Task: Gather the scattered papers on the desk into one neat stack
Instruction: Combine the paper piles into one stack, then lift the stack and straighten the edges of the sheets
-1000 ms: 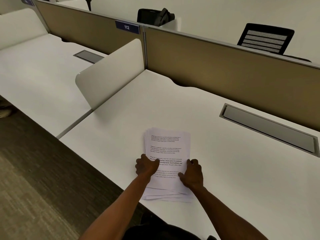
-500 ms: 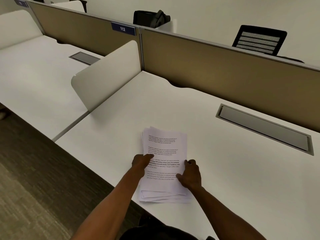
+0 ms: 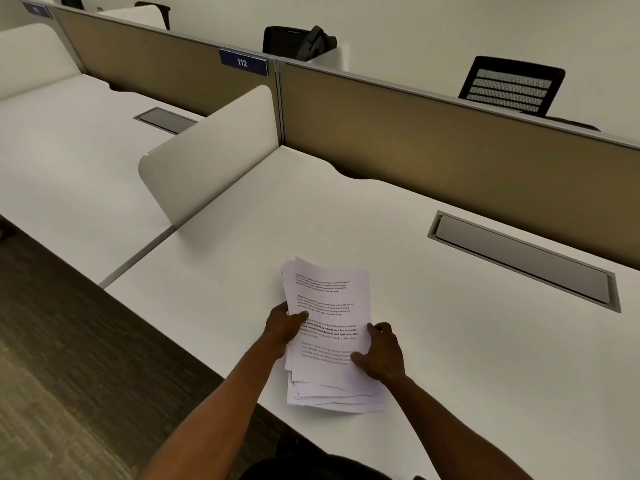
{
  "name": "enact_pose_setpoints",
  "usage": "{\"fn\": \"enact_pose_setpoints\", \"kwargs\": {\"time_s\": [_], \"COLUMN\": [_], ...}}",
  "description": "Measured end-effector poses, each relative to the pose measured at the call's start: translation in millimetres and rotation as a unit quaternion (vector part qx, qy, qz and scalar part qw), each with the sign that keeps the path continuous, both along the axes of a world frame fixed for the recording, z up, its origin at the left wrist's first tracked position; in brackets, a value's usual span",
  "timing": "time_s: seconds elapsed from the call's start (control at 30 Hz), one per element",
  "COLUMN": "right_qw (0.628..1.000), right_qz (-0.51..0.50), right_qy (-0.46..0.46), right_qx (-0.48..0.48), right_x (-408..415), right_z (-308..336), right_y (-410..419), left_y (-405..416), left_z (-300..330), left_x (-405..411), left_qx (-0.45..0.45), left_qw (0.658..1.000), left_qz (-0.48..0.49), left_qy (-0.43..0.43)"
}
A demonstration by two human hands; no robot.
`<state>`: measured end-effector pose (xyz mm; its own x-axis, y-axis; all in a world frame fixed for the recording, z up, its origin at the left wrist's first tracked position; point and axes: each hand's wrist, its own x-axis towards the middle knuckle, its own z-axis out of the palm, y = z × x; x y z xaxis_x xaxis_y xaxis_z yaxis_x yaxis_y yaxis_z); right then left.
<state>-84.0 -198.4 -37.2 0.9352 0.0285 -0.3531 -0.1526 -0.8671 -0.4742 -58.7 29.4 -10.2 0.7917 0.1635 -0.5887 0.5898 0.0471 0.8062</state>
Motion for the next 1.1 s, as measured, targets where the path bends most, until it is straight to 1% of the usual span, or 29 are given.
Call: {"fn": "enact_pose_setpoints", "kwargs": {"time_s": [0.07,0.13,0.2,0.27,0.33,0.37,0.4,0.5,0.57,0.63,0.7,0.73,0.83,0.97,1.03,1.1], "right_qw": [0.998,0.988,0.967,0.927,0.875,0.856,0.845,0.820,0.803,0.783,0.762,0.765,0.791,0.811,0.805,0.791], "right_qz": [-0.031,-0.103,-0.182,-0.247,-0.286,-0.291,-0.287,-0.251,-0.220,-0.203,-0.201,-0.201,-0.226,-0.271,-0.285,-0.291], "right_qy": [0.003,0.000,0.014,0.051,0.092,0.111,0.129,0.184,0.207,0.208,0.189,0.169,0.096,-0.007,-0.060,-0.111], "right_qx": [0.049,0.114,0.178,0.278,0.380,0.413,0.433,0.481,0.515,0.549,0.586,0.588,0.560,0.518,0.516,0.526], "right_x": [2.0,3.2,6.2,11.1,14.3,15.1,15.4,14.3,12.6,12.0,12.9,14.3,18.0,17.8,13.8,8.9], "right_z": [3.3,8.4,13.1,16.8,23.0,26.7,29.4,35.3,40.7,45.8,52.0,55.6,70.0,89.6,96.8,105.3], "right_y": [-4.9,-13.0,-24.4,-35.0,-42.2,-44.6,-46.2,-51.7,-57.1,-66.0,-77.7,-84.3,-103.4,-113.3,-116.8,-121.5], "left_y": [-1.2,-3.0,-4.0,-5.7,-7.9,-9.0,-10.1,-14.3,-16.0,-17.6,-20.5,-22.4,-34.6,-60.1,-73.9,-86.7], "left_z": [4.1,11.2,19.4,28.1,35.7,38.1,40.0,41.2,42.4,43.4,45.1,45.7,50.7,60.5,66.1,72.5], "left_x": [-2.4,-4.4,-5.8,-6.9,-7.5,-7.6,-8.2,-8.3,-7.4,-5.3,-1.7,0.3,6.5,11.8,13.2,14.5], "left_qx": [-0.005,-0.020,-0.040,-0.079,-0.121,-0.142,-0.164,-0.218,-0.232,-0.236,-0.213,-0.196,-0.149,-0.103,-0.090,-0.072], "left_qw": [0.999,0.996,0.994,0.990,0.985,0.982,0.977,0.963,0.957,0.951,0.952,0.954,0.955,0.953,0.951,0.947], "left_qz": [-0.023,-0.047,-0.064,-0.076,-0.089,-0.096,-0.105,-0.139,-0.159,-0.181,-0.201,-0.209,-0.231,-0.246,-0.244,-0.244], "left_qy": [-0.043,-0.071,-0.082,-0.087,-0.085,-0.083,-0.080,-0.075,-0.075,-0.080,-0.089,-0.093,-0.108,-0.144,-0.166,-0.196]}}
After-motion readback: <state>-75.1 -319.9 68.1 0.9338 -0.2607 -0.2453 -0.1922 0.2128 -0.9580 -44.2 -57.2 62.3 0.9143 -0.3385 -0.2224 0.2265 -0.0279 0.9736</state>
